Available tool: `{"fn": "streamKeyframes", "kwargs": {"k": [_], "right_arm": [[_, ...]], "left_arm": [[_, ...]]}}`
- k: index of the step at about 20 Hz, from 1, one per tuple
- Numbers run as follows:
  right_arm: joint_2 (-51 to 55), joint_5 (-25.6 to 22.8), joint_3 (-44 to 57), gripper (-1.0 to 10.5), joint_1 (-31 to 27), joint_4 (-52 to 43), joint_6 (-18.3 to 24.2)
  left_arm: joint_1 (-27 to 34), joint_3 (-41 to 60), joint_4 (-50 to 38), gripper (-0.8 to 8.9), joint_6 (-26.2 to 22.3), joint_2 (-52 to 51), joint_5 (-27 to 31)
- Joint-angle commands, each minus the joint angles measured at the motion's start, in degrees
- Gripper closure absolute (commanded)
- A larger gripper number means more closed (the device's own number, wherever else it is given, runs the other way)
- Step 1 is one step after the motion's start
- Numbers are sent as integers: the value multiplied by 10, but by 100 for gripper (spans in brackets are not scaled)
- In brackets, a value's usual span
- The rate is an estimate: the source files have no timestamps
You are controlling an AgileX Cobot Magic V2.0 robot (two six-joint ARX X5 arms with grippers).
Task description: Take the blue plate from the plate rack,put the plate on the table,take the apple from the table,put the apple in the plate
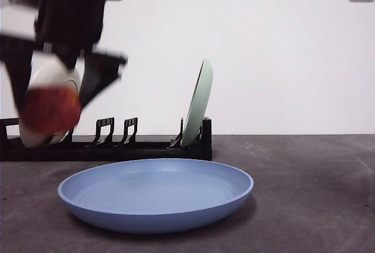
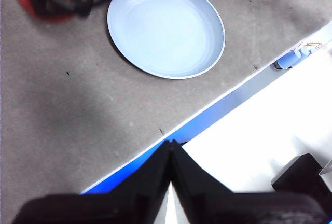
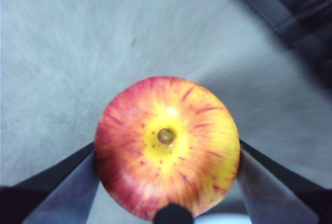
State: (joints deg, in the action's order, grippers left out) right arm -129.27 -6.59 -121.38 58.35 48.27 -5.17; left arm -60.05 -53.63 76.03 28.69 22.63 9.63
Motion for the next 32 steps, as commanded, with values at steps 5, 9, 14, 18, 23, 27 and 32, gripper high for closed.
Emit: {"fn": "streamKeyframes", "kwargs": {"k": [5, 9, 14, 18, 23, 27, 32], "right_arm": [[113, -40, 127, 887, 13, -41, 41], [246, -43, 346, 887, 12, -160, 18], [356, -43, 529, 887, 12, -262, -23], [377, -50, 610, 887, 12, -309, -59], [377, -50, 667, 887, 11, -374, -80], [375, -50, 701, 883, -3, -400, -100], [375, -49, 722, 882, -18, -428, -102]], "left_arm": [[2, 3, -2, 820, -5, -3, 9], [2, 3, -2, 820, -5, -3, 36], [2, 3, -2, 820, 1, -2, 54], [2, 3, -2, 820, 1, -2, 54], [2, 3, -2, 820, 1, -2, 54], [2, 3, -2, 819, 1, -2, 54], [2, 3, -2, 819, 0, -2, 54]]}}
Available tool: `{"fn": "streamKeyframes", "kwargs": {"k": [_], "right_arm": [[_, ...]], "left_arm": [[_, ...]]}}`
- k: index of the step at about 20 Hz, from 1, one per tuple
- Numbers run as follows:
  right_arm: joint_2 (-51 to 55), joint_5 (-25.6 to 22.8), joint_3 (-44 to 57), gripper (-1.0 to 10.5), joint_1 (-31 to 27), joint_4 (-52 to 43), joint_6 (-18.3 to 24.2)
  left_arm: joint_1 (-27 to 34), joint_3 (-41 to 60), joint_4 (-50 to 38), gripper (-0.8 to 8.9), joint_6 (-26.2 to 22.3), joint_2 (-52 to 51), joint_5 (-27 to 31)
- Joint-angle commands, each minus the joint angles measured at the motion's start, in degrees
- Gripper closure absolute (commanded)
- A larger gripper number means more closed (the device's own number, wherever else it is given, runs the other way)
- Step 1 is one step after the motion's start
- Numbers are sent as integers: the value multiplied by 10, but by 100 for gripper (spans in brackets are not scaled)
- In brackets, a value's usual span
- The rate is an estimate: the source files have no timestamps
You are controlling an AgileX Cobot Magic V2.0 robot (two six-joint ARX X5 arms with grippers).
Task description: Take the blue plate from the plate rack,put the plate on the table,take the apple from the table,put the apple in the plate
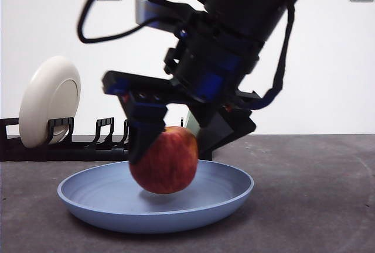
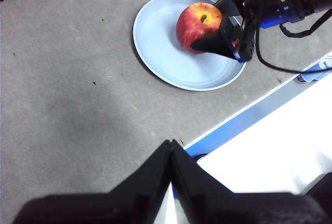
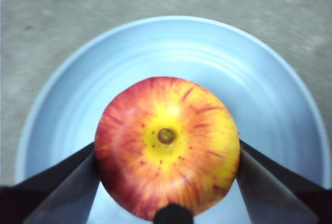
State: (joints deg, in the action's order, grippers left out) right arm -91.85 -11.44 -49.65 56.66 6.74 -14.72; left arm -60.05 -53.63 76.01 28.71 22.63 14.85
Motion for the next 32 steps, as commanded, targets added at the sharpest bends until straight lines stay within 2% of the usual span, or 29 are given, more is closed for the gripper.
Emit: {"fn": "streamKeyframes", "kwargs": {"k": [1, 4, 7, 12, 18, 24, 28, 32], "right_arm": [[-2, -1, 4, 881, -1, -13, 2], [-11, -2, 4, 865, -2, -12, 3], [-17, 1, 4, 691, -2, -21, 4], [-30, 1, 4, 470, -2, -16, 14], [-30, 1, 2, 463, -2, -15, 14], [0, 0, -46, 464, 0, 49, 14], [32, -2, -100, 465, 0, 135, 46], [90, -6, -148, 475, 0, 236, 49]], "left_arm": [[2, 3, -2, 819, 0, -2, 2], [2, 3, -2, 819, 0, -2, 2], [2, 3, -2, 819, 0, -2, 2], [2, 3, -2, 819, 0, -2, 2], [2, 3, -2, 819, 0, -2, 2], [2, 3, -2, 819, 0, -2, 2], [2, 3, -2, 819, -5, -2, 3], [2, 3, -2, 819, -6, -2, 31]]}}
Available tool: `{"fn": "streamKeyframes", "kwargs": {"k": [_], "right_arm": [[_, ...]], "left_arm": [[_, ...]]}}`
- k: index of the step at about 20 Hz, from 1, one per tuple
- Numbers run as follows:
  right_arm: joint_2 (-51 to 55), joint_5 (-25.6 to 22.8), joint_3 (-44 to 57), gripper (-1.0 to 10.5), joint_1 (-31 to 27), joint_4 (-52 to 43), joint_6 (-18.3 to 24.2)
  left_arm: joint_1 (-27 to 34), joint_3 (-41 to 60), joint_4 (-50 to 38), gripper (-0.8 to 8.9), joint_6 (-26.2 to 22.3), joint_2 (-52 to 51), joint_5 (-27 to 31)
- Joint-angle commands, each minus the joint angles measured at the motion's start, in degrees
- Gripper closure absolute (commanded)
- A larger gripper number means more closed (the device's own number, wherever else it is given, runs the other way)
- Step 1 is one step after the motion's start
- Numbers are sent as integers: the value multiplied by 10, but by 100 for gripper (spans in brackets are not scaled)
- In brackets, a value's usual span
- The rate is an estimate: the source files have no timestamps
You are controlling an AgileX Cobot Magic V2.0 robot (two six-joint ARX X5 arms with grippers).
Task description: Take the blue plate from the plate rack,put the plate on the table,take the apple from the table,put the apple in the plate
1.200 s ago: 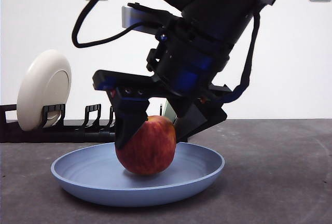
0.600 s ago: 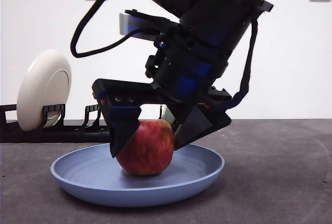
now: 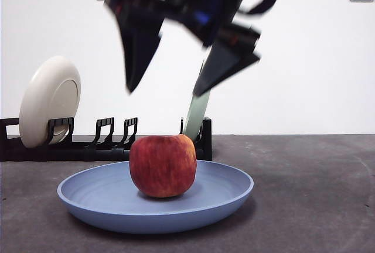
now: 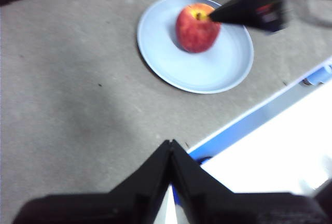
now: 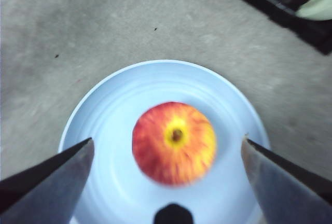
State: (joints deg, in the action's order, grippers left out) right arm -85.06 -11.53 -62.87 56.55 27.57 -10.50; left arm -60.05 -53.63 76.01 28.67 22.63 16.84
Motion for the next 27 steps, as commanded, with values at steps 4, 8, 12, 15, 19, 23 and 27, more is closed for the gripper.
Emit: {"fn": "streamKeyframes", "kwargs": {"k": [4, 8, 12, 15, 19, 23, 27], "right_arm": [[115, -60, -48, 578, 2, 156, 6], [236, -120, -59, 963, 2, 290, 5], [349, -158, -59, 957, 1, 392, -38], [405, -167, -59, 946, 1, 461, -80], [430, -168, -59, 945, 1, 514, -99], [428, -168, -60, 945, 1, 514, -99], [428, -169, -60, 945, 1, 514, -99]], "left_arm": [[2, 3, -2, 819, -8, -2, 49], [2, 3, -2, 818, -7, -2, 72], [2, 3, -2, 818, -5, -2, 83], [2, 3, -3, 819, -1, 0, 117], [2, 2, -3, 818, 10, 13, 154], [2, 2, -3, 819, 10, 52, 196], [2, -10, -3, 819, 12, 116, 186]]}}
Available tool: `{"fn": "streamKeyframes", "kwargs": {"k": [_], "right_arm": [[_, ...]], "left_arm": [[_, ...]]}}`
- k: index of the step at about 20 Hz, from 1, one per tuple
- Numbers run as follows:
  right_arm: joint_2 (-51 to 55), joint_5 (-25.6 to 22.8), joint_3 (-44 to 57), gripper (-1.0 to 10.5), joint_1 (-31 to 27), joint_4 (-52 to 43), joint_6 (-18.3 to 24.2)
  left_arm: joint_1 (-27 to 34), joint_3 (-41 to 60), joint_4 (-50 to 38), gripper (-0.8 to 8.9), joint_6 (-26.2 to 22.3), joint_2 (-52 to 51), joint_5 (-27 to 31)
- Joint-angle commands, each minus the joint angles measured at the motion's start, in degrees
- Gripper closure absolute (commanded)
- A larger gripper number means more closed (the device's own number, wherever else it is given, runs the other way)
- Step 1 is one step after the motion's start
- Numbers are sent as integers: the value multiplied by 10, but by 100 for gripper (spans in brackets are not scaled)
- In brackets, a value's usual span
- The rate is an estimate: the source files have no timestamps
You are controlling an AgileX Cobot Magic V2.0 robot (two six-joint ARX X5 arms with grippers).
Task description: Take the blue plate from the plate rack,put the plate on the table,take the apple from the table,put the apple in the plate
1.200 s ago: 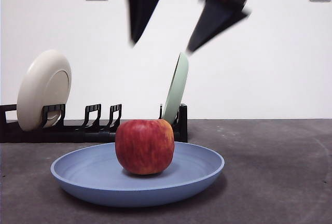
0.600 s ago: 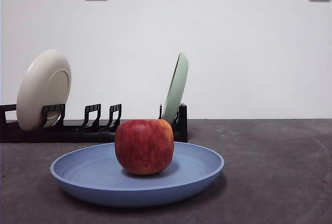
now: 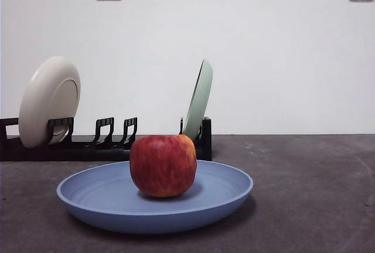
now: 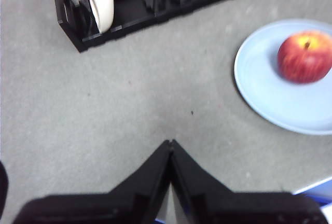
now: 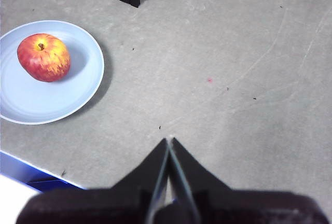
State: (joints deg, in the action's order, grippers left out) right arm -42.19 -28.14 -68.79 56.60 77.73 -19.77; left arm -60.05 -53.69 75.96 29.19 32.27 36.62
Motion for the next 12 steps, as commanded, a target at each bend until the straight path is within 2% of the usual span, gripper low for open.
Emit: {"fn": "streamKeyframes", "kwargs": {"k": [1, 3, 5, 10, 12], "right_arm": [[0, -2, 0, 945, 0, 12, -7], [-1, -2, 0, 945, 1, 12, -7], [0, -2, -1, 945, 0, 12, -7], [-1, -2, -1, 945, 0, 12, -7], [0, -2, 0, 945, 0, 12, -7]], "left_arm": [[2, -23, -9, 819, 7, 43, -29], [2, -41, -59, 817, 13, 81, -64], [2, -48, -131, 817, 12, 115, -75], [3, -62, -201, 817, -151, 202, -64], [13, -62, -271, 818, -243, 222, -61]]}}
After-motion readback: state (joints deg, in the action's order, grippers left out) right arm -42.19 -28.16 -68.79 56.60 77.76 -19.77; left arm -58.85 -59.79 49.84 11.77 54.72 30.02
